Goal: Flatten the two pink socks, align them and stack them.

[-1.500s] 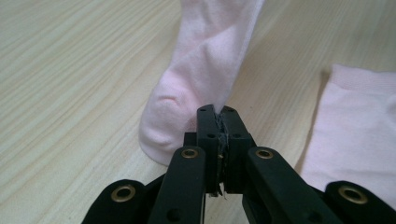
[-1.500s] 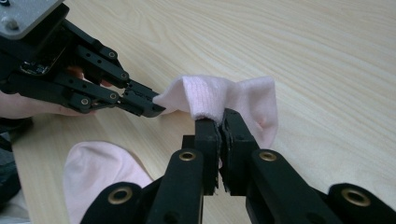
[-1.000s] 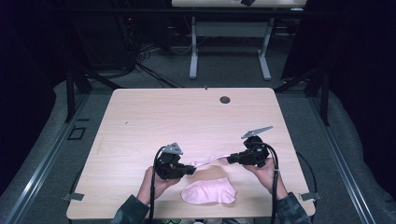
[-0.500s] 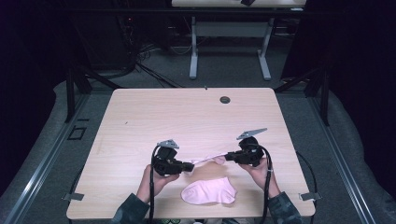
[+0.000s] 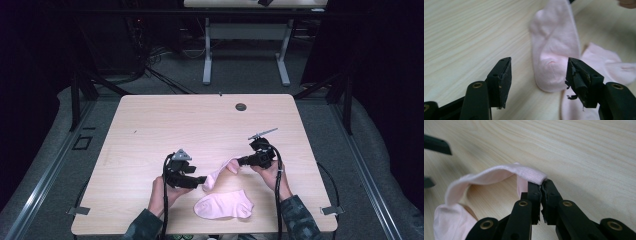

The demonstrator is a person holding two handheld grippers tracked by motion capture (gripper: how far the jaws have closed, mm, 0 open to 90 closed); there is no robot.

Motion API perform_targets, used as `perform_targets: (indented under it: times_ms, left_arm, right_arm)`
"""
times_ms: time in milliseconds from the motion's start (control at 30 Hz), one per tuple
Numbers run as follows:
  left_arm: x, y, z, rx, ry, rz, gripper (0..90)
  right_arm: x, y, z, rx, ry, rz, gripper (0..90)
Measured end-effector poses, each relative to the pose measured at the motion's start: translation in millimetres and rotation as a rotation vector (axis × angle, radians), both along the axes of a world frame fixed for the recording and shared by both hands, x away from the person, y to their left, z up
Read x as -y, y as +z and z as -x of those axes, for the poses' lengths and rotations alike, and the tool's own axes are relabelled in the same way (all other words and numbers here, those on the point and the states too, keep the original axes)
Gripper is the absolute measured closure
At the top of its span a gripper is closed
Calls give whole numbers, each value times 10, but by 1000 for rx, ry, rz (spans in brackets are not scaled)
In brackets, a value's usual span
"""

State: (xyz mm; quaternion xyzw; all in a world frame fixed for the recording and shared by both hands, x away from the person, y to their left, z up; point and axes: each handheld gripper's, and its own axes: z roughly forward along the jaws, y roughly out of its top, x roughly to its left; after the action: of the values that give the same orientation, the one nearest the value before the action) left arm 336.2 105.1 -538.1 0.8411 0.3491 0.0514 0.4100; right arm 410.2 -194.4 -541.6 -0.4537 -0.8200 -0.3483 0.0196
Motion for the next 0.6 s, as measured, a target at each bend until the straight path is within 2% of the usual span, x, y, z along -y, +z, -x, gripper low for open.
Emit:
perform_targets:
  times_ms: [100, 233, 267, 333, 400, 600]
  left_arm:
    - [121, 3, 180, 77, -35, -43, 324]
    - [383, -51, 267, 109, -80, -115, 313]
    - [448, -69, 263, 98, -105, -127, 318]
    - [562, -114, 240, 94, -122, -151, 352]
    - [634, -149, 185, 72, -134, -173, 391]
    - [751, -251, 37, 18, -155, -249, 562]
  right_arm:
    - [13, -11, -15, -3, -11, 0, 856]
    - [6, -13, -5, 1, -25, -2, 856]
    - [3, -8, -1, 5, -26, 1, 855]
    - [-10, 0, 14, 12, -30, 8, 855]
    - [-16, 6, 26, 15, -23, 16, 855]
    - [-27, -30, 40, 16, -19, 36, 855]
